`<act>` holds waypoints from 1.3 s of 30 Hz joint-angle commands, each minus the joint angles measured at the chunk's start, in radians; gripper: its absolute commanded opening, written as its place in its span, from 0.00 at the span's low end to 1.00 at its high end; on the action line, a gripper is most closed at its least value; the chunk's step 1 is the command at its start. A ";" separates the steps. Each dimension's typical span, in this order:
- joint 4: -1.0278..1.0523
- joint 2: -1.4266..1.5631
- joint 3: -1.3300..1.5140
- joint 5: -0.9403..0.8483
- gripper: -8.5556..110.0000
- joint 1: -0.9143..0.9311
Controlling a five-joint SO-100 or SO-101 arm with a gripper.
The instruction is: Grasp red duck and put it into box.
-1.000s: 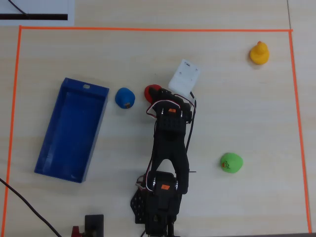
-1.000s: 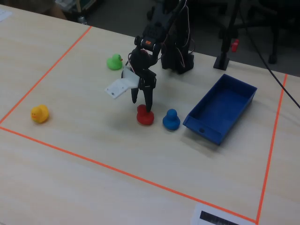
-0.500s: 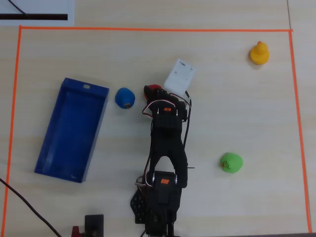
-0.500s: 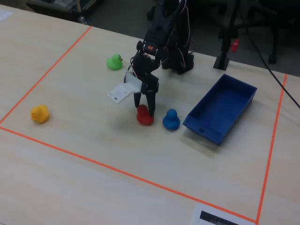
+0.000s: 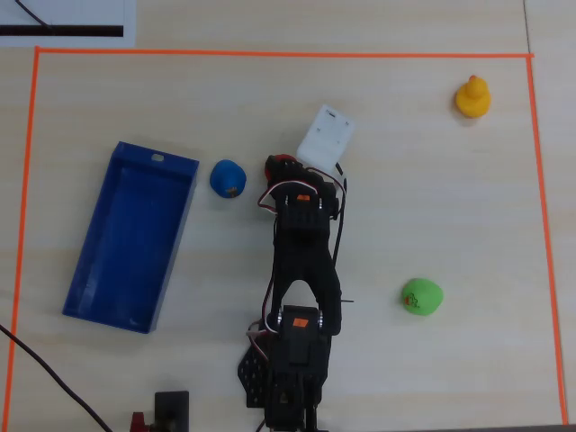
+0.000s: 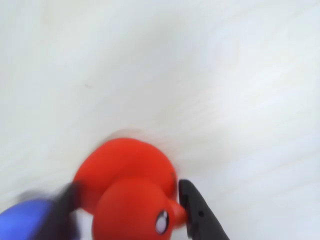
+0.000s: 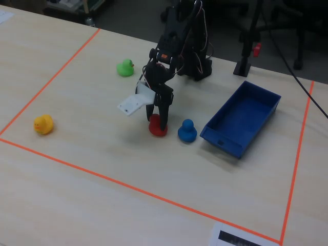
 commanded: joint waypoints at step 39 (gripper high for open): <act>0.951 -0.103 -0.833 0.612 0.26 -0.801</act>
